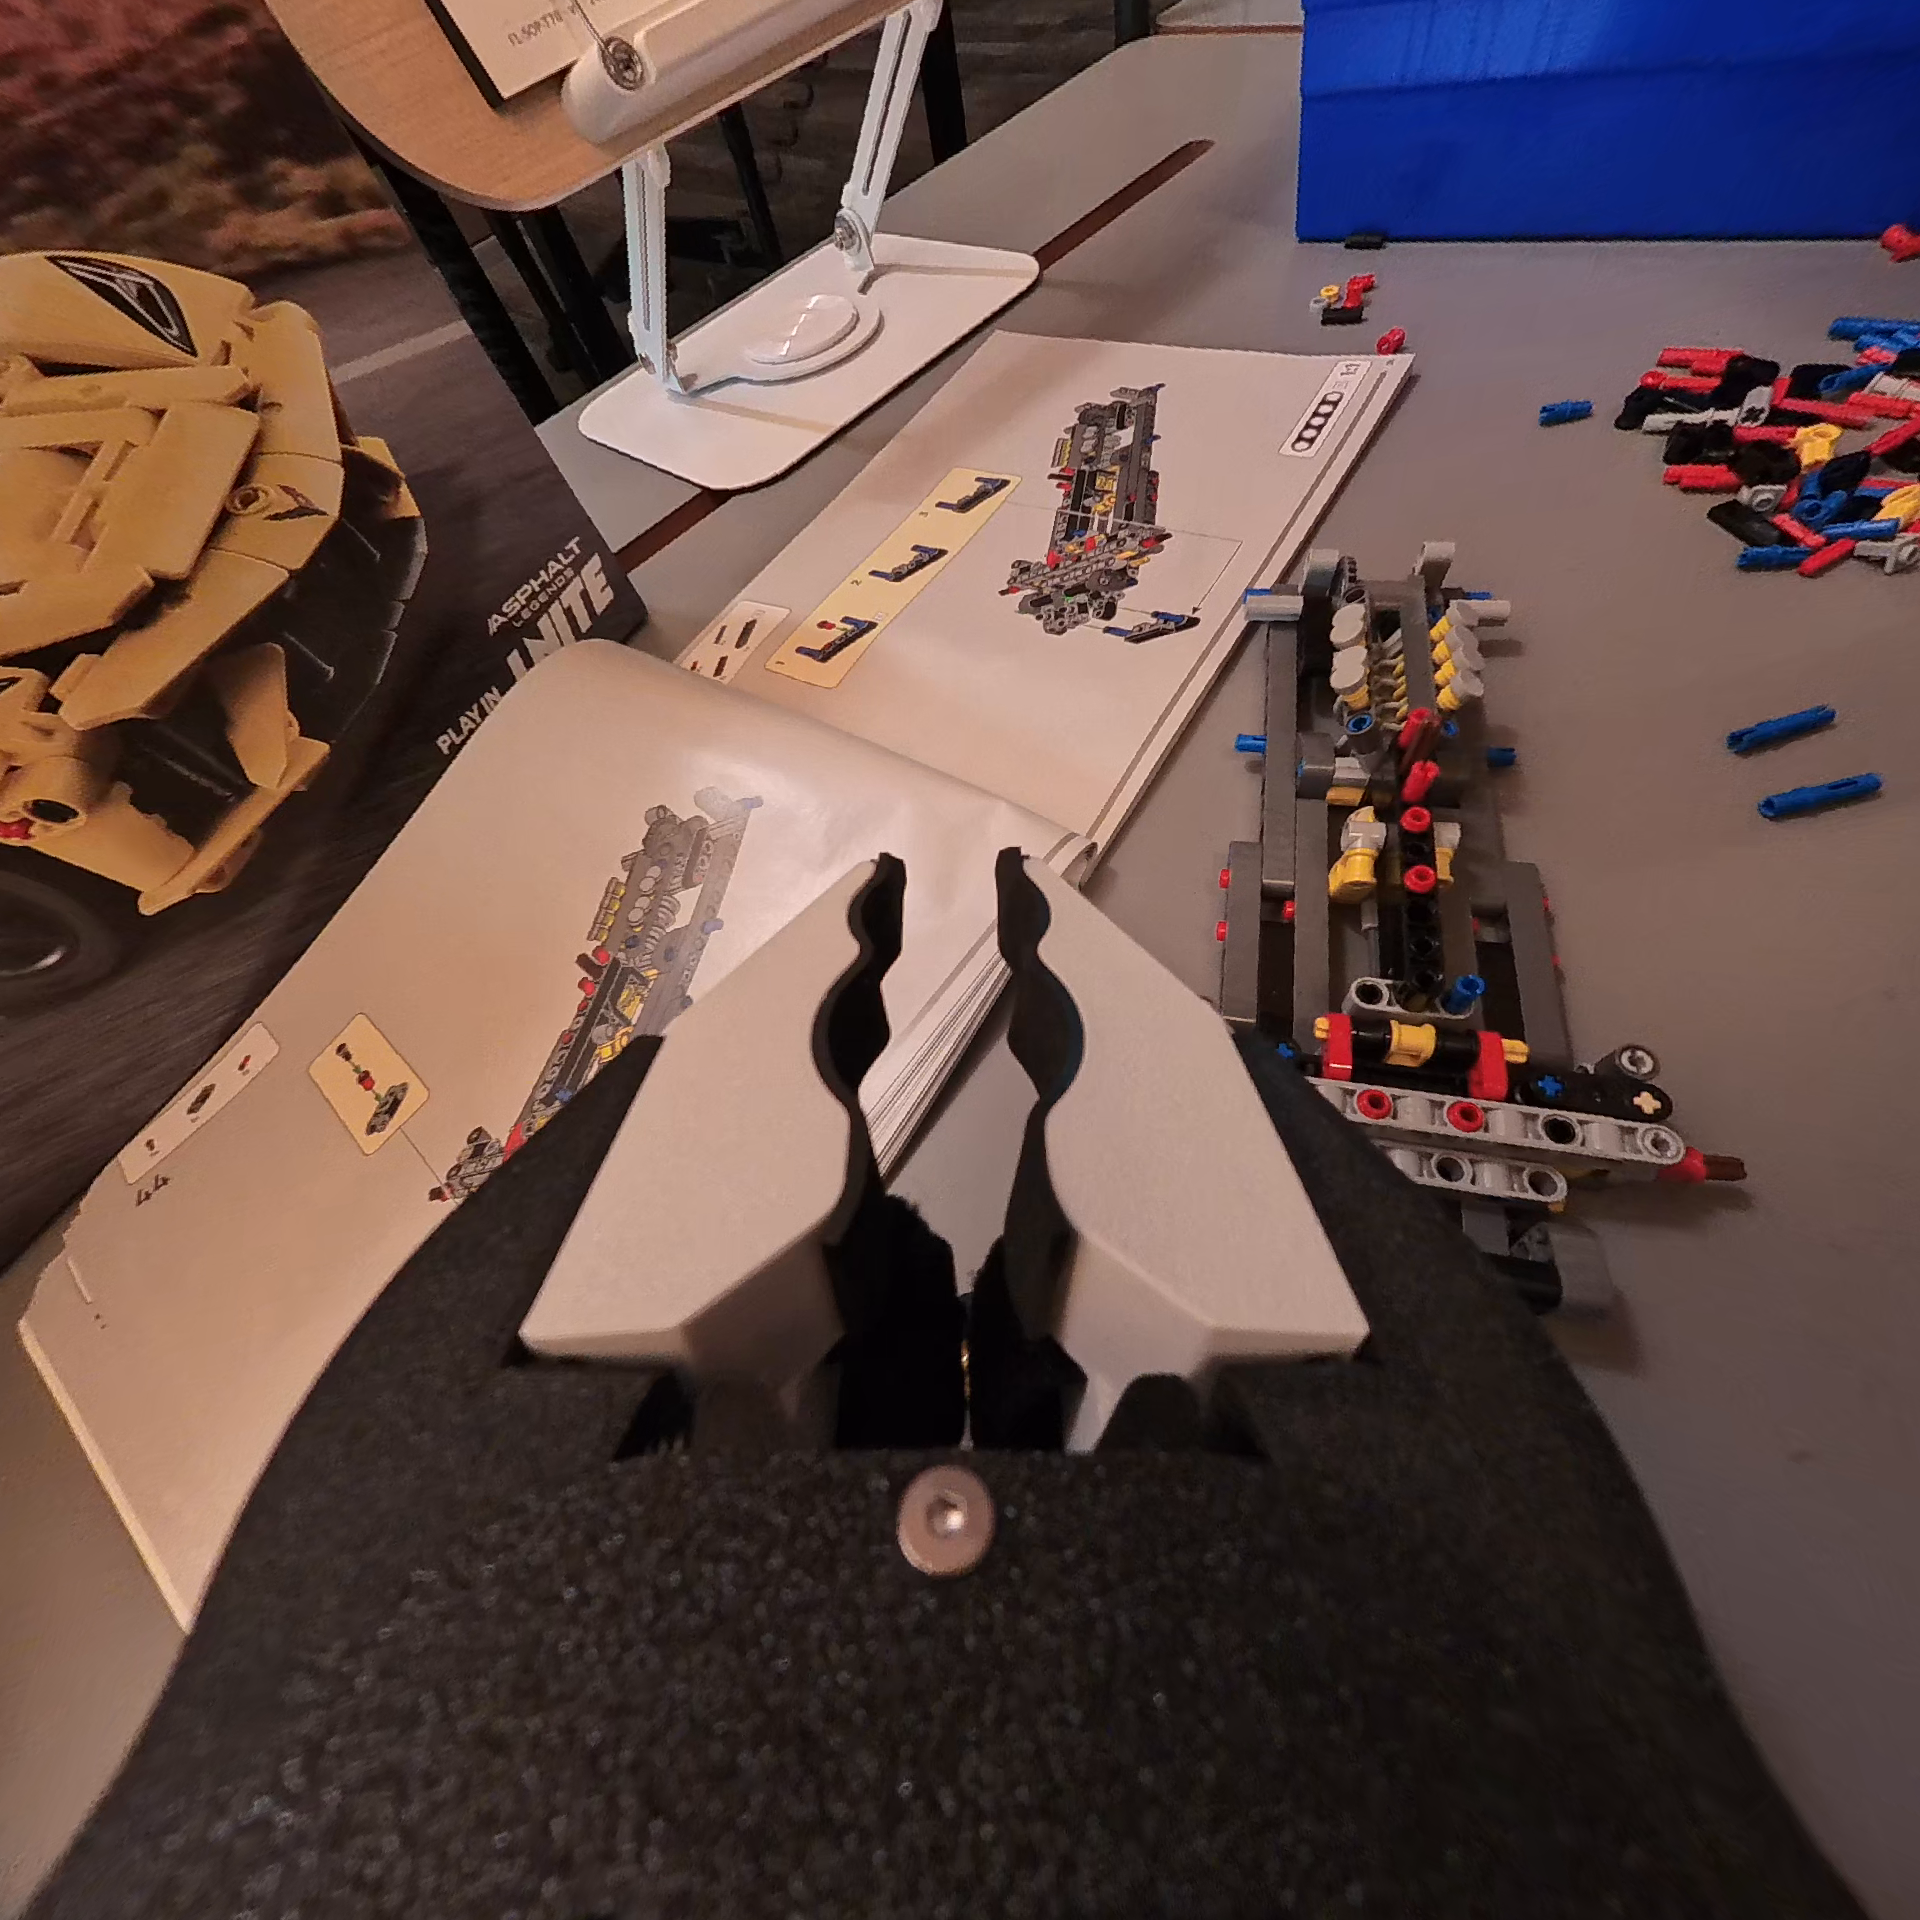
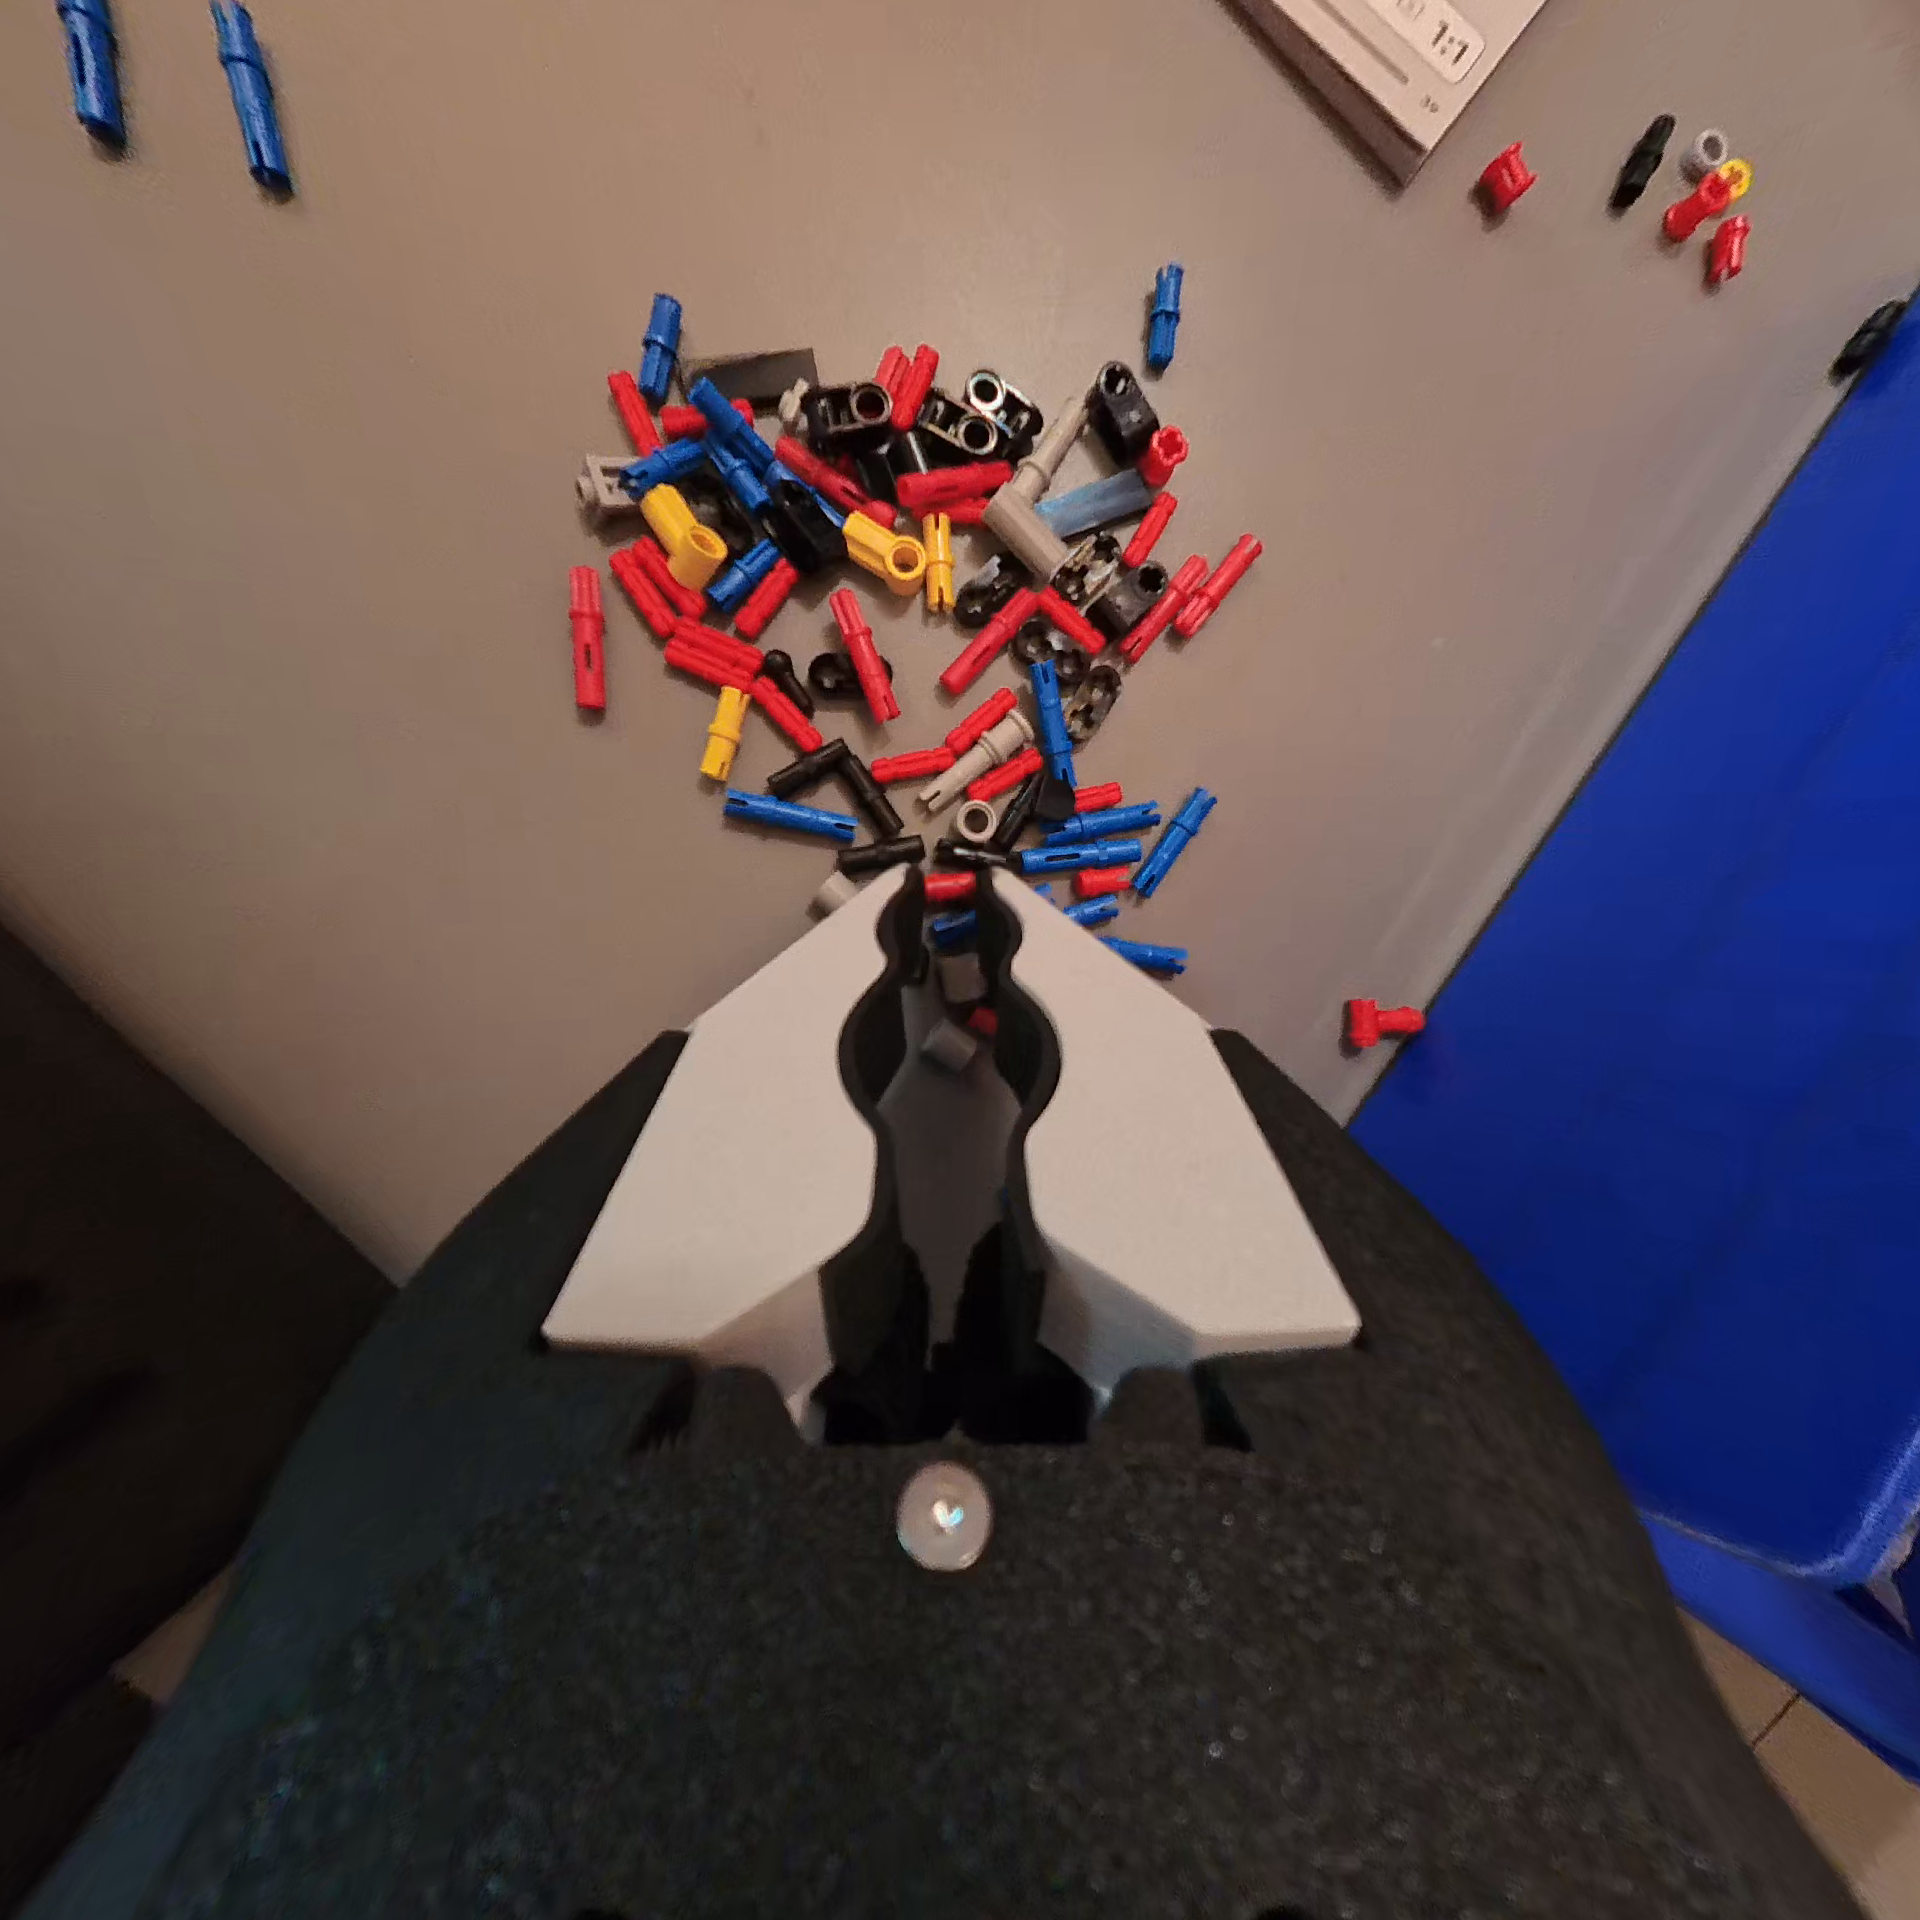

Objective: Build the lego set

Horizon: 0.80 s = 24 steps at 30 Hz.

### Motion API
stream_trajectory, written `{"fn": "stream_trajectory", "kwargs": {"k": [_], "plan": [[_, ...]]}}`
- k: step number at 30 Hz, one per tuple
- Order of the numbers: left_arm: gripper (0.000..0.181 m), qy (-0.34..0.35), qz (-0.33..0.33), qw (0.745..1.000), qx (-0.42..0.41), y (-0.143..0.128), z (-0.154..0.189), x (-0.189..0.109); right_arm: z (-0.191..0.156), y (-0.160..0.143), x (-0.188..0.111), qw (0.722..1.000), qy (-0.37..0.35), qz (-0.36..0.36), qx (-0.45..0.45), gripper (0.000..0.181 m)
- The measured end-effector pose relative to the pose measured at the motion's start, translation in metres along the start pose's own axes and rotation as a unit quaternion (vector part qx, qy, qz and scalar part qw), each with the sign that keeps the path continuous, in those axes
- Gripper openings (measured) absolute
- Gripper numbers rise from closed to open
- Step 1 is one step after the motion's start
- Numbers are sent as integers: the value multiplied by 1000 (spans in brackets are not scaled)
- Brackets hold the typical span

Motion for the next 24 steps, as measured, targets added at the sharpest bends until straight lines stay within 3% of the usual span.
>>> {"fn": "stream_trajectory", "kwargs": {"k": [3, 6, 9, 12, 18, 20, 24], "plan": [[16, 1, 0, 1000, 0, 0, 0, 0, -6, 19, -12, 999, -12, 37, -4, 8], [16, -1, 0, 1000, 1, 0, 1, 1, -45, 63, -23, 991, 64, 119, 3, 8], [16, 0, 0, 1000, 3, 0, 1, 0, -88, 90, -9, 983, 111, 144, -21, 9], [16, 0, 1, 1000, 1, 0, 0, -1, -109, 101, 3, 979, 130, 152, -31, 9], [16, -1, -1, 1000, 4, 0, 2, 0, -117, 102, 15, 983, 121, 133, -49, 9], [16, -1, -1, 1000, 4, 0, 2, 0, -115, 98, 15, 978, 135, 153, -39, 21], [16, 0, -1, 1000, 2, -1, 1, 0, -74, 70, -7, 976, 114, 179, 52, 21]]}}
Point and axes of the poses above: each gripper's, where its closed fingertips meet, x out along the fingers, y out of its top, z = x × y across the jaws, the point moved 2 cm from there along -x, back along the fingers, and after that the axes turned 12 degrees about -z, right-handed, at the moved point
